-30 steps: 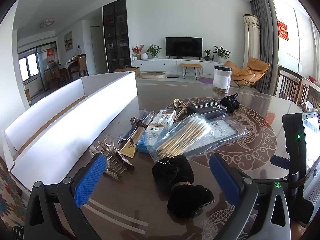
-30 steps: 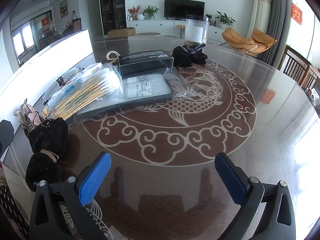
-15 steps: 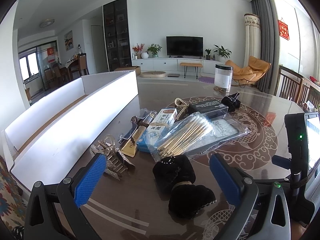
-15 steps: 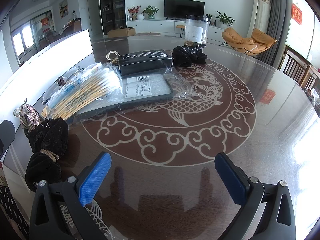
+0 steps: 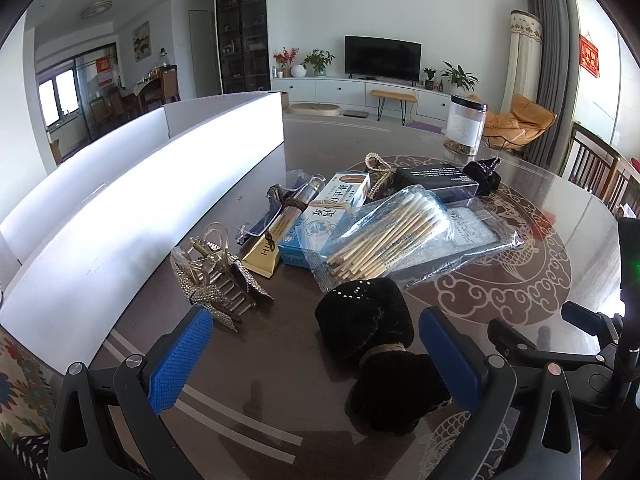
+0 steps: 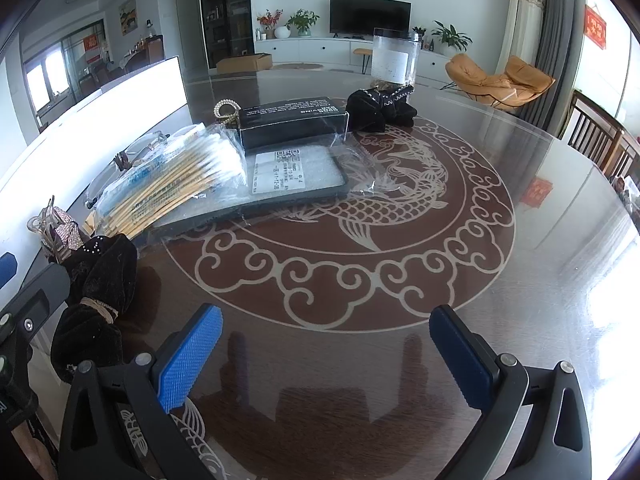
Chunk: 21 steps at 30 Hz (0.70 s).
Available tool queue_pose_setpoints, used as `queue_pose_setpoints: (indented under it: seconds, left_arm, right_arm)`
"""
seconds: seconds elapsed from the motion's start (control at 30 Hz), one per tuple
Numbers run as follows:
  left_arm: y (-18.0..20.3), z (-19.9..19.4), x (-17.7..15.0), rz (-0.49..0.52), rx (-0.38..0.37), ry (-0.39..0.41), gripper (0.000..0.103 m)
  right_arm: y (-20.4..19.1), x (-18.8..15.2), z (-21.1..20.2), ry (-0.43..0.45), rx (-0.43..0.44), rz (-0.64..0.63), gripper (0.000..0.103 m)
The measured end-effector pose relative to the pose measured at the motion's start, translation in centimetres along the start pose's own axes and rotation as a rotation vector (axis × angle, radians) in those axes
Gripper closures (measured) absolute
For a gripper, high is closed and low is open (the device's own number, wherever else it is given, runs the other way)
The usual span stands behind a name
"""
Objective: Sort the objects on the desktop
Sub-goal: 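Move the right tool toward the bag of cotton swabs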
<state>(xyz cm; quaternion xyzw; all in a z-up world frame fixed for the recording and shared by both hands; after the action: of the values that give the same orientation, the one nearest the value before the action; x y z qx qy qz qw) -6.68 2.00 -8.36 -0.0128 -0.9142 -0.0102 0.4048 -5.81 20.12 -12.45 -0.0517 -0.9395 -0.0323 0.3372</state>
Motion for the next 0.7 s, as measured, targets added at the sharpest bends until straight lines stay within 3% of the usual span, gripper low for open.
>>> queue_pose_setpoints:
  seconds: [0.23, 0.7]
  left_arm:
    - [-3.1, 1.9, -1.2, -0.183, -0.044, -0.110, 0.000]
    - [-2.7, 1.9, -1.4, -0.141, -0.001, -0.107, 0.000]
  right_arm:
    - [0.2, 0.1, -0.2, 0.014, -0.001, 0.009, 0.000]
    - [0.2, 0.2, -0.7, 0.031, 0.039, 0.024, 0.000]
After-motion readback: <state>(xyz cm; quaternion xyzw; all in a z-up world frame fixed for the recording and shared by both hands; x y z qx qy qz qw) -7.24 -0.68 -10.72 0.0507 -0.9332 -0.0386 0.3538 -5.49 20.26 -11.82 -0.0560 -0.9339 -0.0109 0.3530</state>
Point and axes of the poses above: each gripper's, at about its wrist camera, not at the fingertips, and z roughly the way its jaws point, y to its right, x to its top, the point moved 10 cm from there along z, roughly the way its jaws point
